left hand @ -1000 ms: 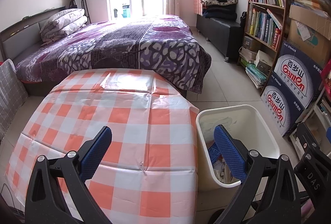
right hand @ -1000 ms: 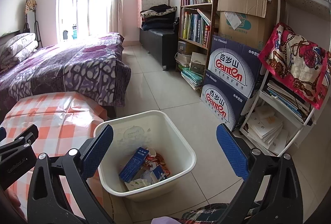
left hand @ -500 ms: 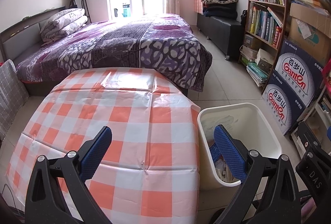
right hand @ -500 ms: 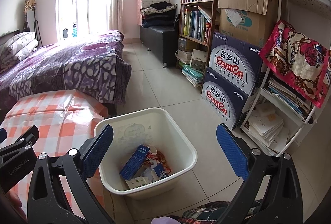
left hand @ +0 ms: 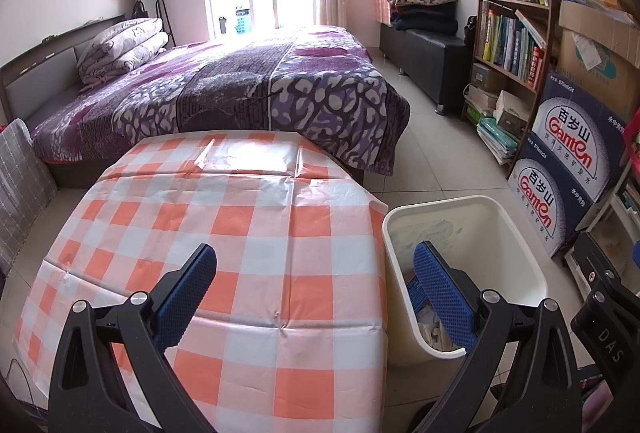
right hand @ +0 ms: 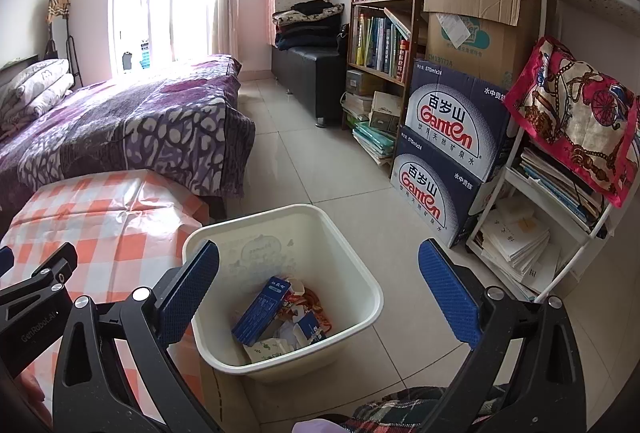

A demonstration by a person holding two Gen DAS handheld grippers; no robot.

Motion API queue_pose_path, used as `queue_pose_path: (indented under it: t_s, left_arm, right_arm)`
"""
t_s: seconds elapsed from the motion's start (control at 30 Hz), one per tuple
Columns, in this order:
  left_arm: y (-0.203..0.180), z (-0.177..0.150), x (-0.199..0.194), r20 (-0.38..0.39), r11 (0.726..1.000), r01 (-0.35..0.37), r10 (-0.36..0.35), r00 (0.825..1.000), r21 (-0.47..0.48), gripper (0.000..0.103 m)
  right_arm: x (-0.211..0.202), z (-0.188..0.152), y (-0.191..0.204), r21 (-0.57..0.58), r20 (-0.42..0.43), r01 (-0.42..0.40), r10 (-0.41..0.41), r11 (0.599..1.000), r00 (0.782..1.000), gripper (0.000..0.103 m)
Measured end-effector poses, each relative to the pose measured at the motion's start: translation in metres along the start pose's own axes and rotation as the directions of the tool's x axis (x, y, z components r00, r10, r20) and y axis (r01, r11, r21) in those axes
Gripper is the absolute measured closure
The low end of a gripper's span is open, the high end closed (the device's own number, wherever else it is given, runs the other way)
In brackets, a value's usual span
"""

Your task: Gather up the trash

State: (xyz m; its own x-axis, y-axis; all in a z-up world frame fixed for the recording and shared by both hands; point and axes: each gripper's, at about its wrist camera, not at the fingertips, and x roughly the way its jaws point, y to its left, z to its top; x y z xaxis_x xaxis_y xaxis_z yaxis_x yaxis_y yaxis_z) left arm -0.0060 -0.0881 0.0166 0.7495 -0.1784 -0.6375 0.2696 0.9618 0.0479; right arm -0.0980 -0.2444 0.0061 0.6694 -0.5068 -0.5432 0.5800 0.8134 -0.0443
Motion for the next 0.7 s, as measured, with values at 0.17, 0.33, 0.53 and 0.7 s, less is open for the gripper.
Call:
queue_pose_path:
  t_s: [0.17, 0.33, 0.53, 0.7]
  left_arm:
    - [-0.0014, -0.0018, -0.0016, 0.007, 1.000, 0.016, -0.016, 1.000, 0.015, 0.007]
    - [-0.0059, -0.0030, -0.0029, 0.017, 0.999, 0.020, -0.021, 1.000, 0.038, 0.008]
    - [-0.0075, -0.0033, -0.0034, 0.020, 0.999, 0.024, -0.025, 0.999, 0.044, 0.009]
    - [-0.0075, -0.0035, -0.0040, 0.022, 0.999, 0.027, -0.028, 0.999, 0.044, 0.009]
  right_arm:
    - [0.0002, 0.0008, -0.0005, 0.001, -0.001, -0.001, 0.001, 1.000, 1.000, 0.007]
    - [0.0003, 0.0011, -0.0008, 0.001, 0.000, -0.001, 0.001, 1.000, 1.000, 0.007]
    - [0.0008, 0.0025, -0.0018, -0.001, -0.004, -0.001, 0.001, 1.000, 1.000, 0.007]
    - [0.0006, -0.0011, 0.0006, -0.002, -0.007, 0.000, 0.000, 1.000, 1.000, 0.007]
